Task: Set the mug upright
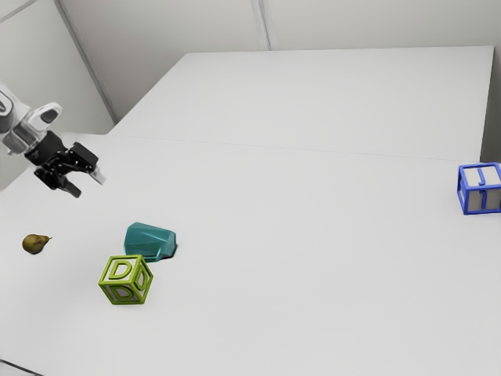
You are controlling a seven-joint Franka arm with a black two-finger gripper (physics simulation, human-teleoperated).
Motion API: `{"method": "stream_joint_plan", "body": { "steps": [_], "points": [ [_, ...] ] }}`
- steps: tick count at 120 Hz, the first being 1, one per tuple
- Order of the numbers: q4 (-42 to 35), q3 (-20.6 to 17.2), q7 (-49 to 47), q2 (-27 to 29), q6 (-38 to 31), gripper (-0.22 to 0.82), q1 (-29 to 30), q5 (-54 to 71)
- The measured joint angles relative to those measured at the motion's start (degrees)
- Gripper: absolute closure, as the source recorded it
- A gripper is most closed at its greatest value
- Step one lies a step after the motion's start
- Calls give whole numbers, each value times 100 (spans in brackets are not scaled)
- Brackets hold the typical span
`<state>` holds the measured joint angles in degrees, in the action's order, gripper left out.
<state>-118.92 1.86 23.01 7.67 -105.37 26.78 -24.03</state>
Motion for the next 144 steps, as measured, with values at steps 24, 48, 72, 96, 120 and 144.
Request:
{"method": "stream_joint_plan", "body": {
  "steps": [24, 48, 72, 96, 120, 144],
  "points": [
    [-709, 321, 1008, 6, -512, 2, 174, -1183],
    [-1227, 594, 2029, -5, -718, 2, 267, -2257],
    [-1431, 628, 2905, -65, -738, 2, 411, -2942],
    [-1442, 647, 3159, -164, -438, 2, 436, -3105],
    [-1438, 662, 3260, -416, -70, 2, 570, -3124],
    [-1404, 667, 3331, -705, 226, 2, 585, -3140]
  ]
}}
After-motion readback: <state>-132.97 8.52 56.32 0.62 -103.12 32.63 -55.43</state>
